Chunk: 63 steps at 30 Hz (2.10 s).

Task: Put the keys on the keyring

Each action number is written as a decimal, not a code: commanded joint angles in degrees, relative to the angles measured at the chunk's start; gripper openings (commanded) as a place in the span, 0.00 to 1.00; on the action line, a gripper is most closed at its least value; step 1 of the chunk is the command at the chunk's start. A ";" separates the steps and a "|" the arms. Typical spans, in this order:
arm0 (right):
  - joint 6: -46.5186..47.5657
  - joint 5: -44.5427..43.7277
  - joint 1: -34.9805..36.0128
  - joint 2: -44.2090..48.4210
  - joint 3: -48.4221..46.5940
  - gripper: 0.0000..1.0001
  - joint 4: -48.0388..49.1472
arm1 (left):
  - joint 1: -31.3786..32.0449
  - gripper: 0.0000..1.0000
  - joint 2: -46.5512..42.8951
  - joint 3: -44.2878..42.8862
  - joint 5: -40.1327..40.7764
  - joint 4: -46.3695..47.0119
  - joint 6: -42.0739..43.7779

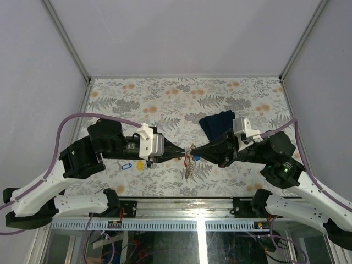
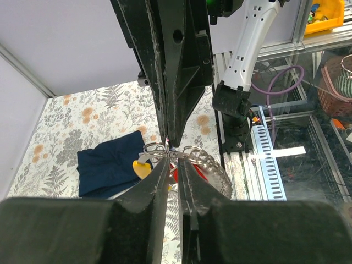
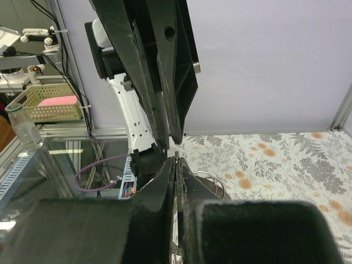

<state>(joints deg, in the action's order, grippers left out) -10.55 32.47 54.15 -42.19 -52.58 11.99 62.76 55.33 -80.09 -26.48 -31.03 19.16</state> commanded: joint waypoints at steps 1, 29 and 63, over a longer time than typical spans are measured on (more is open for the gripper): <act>0.79 -0.88 -0.17 0.37 -3.51 0.00 -0.38 | 0.38 0.14 -1.08 0.16 1.22 1.51 -0.04; 1.59 -14.95 -0.19 4.58 -0.98 0.00 0.64 | 0.40 0.50 -10.33 26.29 7.03 38.38 -21.52; -3.11 -34.10 -0.22 2.07 1.53 0.00 8.26 | 0.45 0.96 -3.20 29.46 23.37 46.56 -25.65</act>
<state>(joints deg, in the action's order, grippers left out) -12.36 2.39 54.04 -39.77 -50.26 14.04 62.96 51.11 -51.46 -6.87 12.86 -6.22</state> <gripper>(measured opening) 0.011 0.967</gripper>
